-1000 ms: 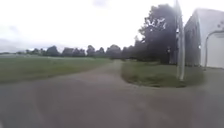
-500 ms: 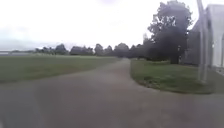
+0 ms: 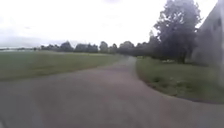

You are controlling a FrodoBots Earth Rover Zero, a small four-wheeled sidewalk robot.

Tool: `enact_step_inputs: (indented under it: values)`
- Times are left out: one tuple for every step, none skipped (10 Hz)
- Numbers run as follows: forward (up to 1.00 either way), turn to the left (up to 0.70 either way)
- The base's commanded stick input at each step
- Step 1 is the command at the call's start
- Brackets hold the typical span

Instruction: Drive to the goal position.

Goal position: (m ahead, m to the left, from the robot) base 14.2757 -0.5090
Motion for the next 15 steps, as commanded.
enact_step_inputs:
  values:
    - [1.0,0.0]
    - [1.0,-0.03]
    - [1.0,-0.11]
    - [1.0,-0.19]
    - [1.0,-0.27]
    - [1.0,-0.27]
    - [1.0,-0.27]
    - [1.0,-0.27]
    - [1.0,-0.27]
    - [1.0,-0.27]
    - [1.0,-0.27]
    - [1.0,0.0]
    - [1.0,0.0]
    - [1.0,0.0]
    - [1.0,0.0]
